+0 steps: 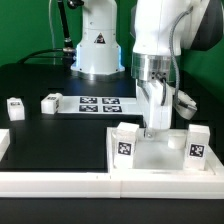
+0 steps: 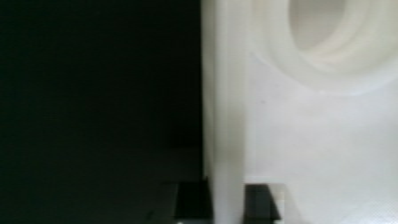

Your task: Assemble square table

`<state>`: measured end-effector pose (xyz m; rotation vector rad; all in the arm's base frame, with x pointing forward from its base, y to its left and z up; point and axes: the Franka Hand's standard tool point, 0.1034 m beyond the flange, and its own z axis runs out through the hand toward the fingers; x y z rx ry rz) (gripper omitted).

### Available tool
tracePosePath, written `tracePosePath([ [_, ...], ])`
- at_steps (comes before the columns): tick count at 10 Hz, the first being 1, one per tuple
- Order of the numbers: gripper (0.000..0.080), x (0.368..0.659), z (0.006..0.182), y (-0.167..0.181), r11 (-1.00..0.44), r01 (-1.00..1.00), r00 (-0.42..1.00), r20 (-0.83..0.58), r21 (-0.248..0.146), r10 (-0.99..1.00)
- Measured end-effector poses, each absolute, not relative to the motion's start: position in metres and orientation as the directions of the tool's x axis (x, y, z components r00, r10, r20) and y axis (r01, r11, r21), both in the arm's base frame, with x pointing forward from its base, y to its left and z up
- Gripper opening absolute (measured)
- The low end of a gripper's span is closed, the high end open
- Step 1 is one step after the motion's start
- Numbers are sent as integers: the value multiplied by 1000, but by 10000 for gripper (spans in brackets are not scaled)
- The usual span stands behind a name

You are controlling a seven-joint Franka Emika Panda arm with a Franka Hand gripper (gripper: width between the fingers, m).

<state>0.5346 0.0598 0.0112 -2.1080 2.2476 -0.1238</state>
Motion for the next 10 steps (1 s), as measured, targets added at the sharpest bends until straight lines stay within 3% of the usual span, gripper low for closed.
tracePosePath([
  [2,54,535,12,56,10,-994,-12,23,-106,-1000],
  [4,55,524,11,31,-166,-980,161,57,-113,-985],
  [6,55,518,17,5,-272,-960,270,36,-73,-962],
  [8,55,513,16,-37,-540,-839,534,89,-64,-841],
  [10,55,509,13,-41,-610,-790,601,118,-59,-790],
])
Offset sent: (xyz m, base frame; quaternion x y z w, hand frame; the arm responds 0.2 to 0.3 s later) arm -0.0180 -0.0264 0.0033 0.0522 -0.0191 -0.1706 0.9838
